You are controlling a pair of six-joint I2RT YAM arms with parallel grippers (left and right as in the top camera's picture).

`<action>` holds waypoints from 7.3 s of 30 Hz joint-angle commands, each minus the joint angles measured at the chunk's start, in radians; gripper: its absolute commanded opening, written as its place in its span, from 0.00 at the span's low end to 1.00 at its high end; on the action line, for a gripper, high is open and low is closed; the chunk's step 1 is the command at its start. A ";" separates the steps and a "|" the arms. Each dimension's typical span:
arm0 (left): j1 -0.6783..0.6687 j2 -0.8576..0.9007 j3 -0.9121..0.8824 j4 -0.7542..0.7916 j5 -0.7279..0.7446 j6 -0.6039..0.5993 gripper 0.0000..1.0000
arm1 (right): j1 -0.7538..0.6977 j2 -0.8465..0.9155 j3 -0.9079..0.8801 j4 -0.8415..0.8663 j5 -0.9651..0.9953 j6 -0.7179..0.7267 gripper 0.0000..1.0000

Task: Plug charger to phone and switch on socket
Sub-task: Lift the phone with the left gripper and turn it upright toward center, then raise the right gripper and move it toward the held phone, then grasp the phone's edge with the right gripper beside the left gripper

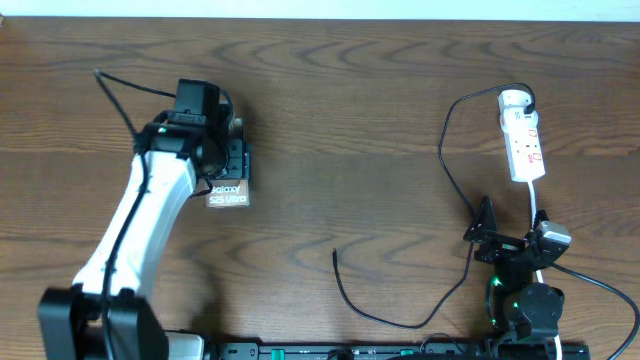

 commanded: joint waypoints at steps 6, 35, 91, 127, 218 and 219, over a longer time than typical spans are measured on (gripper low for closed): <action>-0.002 -0.112 0.035 0.057 0.452 -0.274 0.08 | 0.011 -0.001 -0.001 -0.004 0.005 -0.013 0.99; 0.126 -0.126 0.035 0.453 1.162 -1.972 0.07 | 0.011 -0.001 -0.001 -0.004 0.005 -0.013 0.99; 0.098 0.004 -0.008 0.051 0.764 -1.302 0.07 | 0.011 -0.001 -0.001 -0.004 0.001 -0.012 0.99; 0.098 0.046 -0.008 0.089 0.635 -1.351 0.07 | 0.064 1.274 0.854 0.206 -1.582 0.410 0.99; -0.169 0.046 -0.008 0.088 0.378 -1.532 0.07 | 0.520 1.666 0.876 0.277 -1.019 0.601 0.64; -0.171 0.046 -0.008 0.088 0.377 -1.532 0.07 | 0.524 1.666 0.876 0.274 -1.011 0.601 0.63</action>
